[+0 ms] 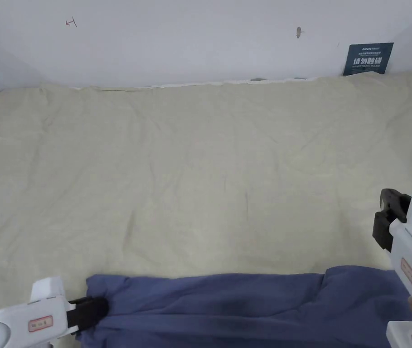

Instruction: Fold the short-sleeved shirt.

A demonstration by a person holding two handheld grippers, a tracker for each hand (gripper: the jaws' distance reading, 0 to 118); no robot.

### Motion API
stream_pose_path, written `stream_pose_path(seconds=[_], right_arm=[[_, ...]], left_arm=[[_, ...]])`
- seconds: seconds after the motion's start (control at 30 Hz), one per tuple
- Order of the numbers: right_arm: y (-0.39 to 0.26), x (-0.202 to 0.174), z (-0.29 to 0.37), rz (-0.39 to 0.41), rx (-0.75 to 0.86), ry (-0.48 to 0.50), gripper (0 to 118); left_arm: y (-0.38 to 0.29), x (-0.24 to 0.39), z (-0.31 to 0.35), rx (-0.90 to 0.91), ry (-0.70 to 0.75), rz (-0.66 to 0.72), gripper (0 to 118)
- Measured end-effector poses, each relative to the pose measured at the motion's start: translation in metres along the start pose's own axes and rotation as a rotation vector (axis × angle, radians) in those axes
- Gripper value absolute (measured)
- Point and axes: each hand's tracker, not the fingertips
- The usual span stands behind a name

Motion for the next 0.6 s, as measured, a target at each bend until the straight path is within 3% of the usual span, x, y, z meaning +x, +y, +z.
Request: stream_pose_path(seconds=[0.33, 0.5, 0.6], right_arm=[[0.004, 0.02, 0.013, -0.05, 0.04, 0.005, 2], [0.003, 0.029, 0.019, -0.063, 0.044, 0.001, 2], [0.001, 0.034, 0.02, -0.073, 0.048, -0.001, 2]], left_arm=[[0.028, -0.038, 0.062, 0.049, 0.288, -0.022, 6], [0.02, 0.016, 0.05, 0.021, 0.245, -0.057, 6], [0.015, 0.062, 0.03, -0.017, 0.13, -0.072, 6]])
